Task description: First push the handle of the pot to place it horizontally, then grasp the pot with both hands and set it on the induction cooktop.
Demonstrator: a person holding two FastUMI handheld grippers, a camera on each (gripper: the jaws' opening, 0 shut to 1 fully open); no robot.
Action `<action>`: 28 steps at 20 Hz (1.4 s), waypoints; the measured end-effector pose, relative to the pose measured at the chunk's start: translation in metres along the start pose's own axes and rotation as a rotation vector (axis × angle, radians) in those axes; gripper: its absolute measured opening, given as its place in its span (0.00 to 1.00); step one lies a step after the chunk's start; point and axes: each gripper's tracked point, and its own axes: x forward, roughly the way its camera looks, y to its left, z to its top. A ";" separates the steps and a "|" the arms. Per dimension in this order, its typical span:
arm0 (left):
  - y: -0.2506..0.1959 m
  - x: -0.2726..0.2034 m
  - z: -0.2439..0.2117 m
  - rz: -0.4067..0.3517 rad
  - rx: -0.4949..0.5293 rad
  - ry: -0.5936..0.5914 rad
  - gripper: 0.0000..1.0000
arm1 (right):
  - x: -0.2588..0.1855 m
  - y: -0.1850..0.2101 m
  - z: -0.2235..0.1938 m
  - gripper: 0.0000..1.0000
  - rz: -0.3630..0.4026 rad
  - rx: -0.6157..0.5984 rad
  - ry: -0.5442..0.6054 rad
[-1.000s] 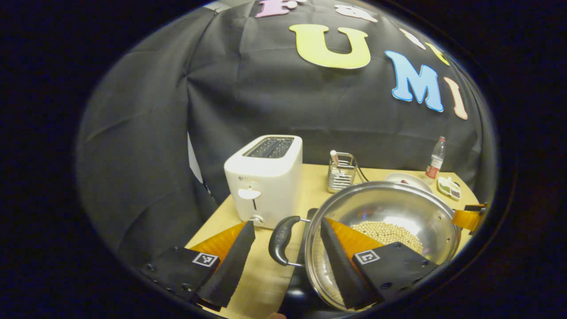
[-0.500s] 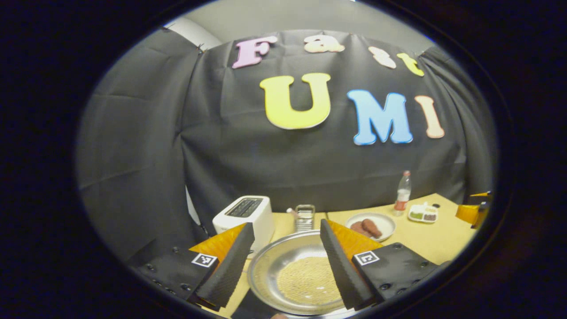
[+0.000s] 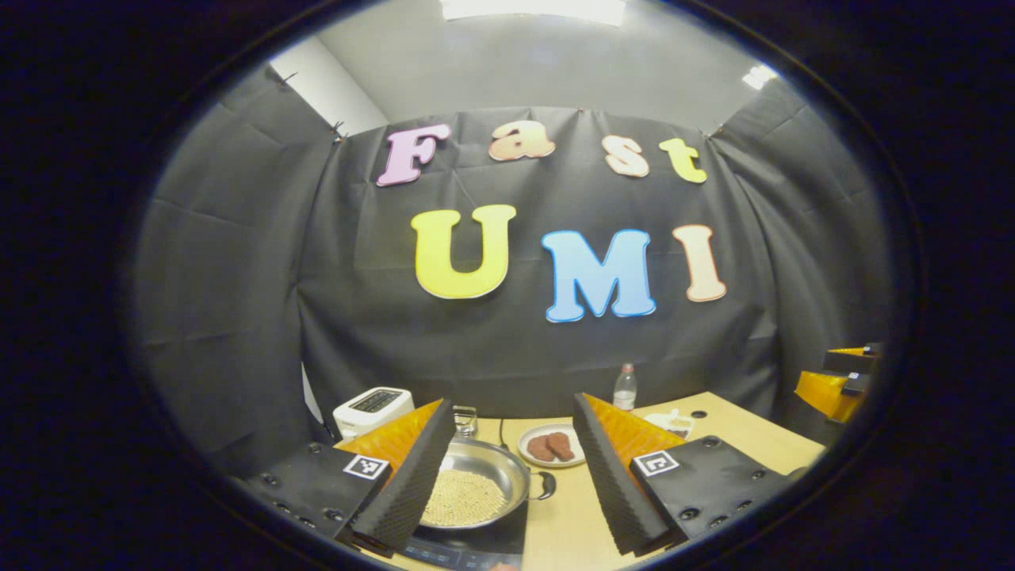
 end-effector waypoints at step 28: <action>0.026 -0.070 0.045 -0.060 0.037 -0.075 0.96 | -0.058 0.013 0.067 0.96 -0.069 -0.013 -0.123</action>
